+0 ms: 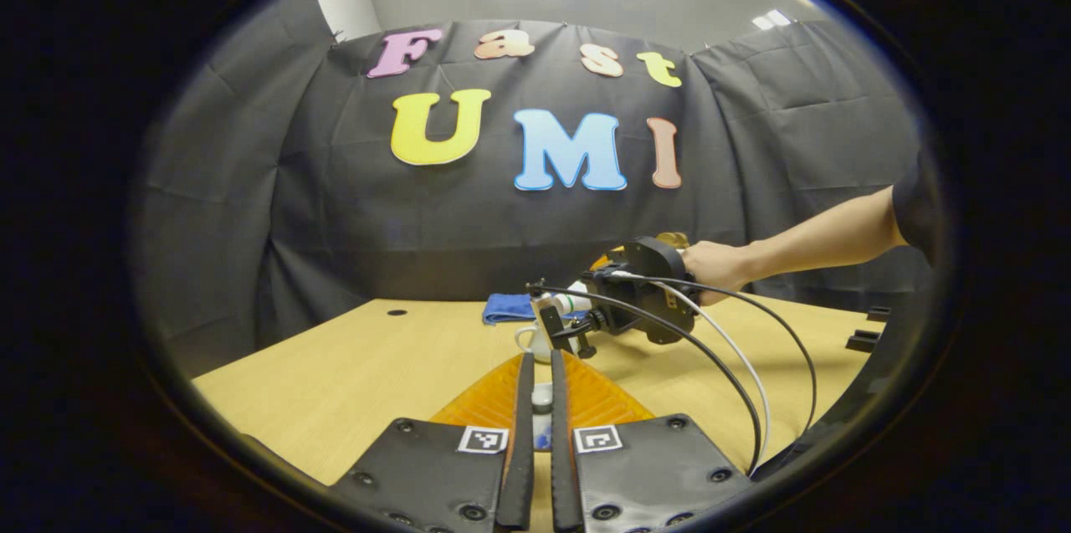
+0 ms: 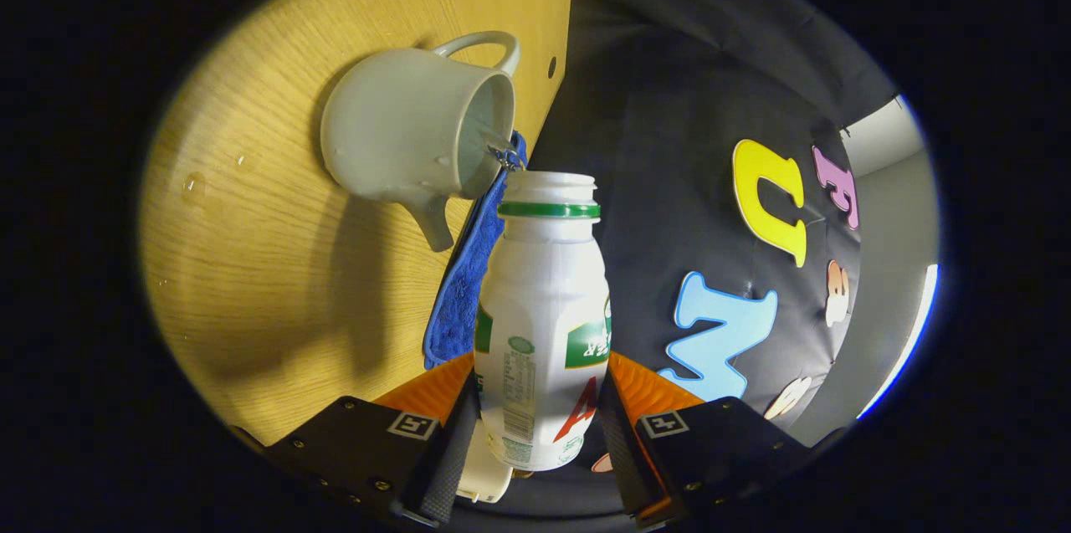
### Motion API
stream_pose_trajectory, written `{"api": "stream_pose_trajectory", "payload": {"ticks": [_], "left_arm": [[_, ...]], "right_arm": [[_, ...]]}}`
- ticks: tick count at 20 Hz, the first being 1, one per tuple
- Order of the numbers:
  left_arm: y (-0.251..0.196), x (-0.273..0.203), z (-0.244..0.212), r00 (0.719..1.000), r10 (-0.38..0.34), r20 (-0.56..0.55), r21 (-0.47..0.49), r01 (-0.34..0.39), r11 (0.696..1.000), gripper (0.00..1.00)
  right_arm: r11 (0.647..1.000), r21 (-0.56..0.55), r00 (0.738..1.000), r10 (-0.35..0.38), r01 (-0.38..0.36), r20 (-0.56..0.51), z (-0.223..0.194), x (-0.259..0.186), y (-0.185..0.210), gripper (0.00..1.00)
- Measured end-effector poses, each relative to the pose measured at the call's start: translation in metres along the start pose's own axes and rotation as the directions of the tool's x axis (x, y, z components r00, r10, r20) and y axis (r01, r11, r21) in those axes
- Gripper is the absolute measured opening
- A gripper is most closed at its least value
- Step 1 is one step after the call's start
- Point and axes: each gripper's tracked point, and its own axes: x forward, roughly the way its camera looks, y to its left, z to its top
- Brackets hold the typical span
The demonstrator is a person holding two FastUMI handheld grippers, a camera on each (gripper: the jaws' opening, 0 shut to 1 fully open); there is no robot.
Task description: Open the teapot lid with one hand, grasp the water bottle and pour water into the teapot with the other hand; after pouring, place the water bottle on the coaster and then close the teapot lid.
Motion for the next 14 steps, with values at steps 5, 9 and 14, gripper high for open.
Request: {"api": "stream_pose_trajectory", "payload": {"ticks": [5, 9, 14], "left_arm": [[0.0005, 0.0001, -0.0002, 1.0, 0.003, 0.0, 0.005, -0.003, 1.0, 0.19], [-0.0012, 0.0, -0.0005, 1.0, 0.0, -0.002, 0.011, 0.0, 1.0, 0.19], [-0.0005, -0.0012, -0.0003, 1.0, 0.001, -0.002, 0.015, -0.001, 1.0, 0.19]], "right_arm": [[1.0, -0.025, 1.0, -0.007, 0.006, -0.003, -0.0019, 0.0001, -0.0035, 0.73], [0.999, -0.045, 1.0, -0.014, 0.014, -0.002, -0.0016, 0.0004, -0.0048, 0.73], [0.998, -0.063, 1.0, -0.021, 0.022, 0.003, -0.0004, 0.0004, -0.0067, 0.73]]}}
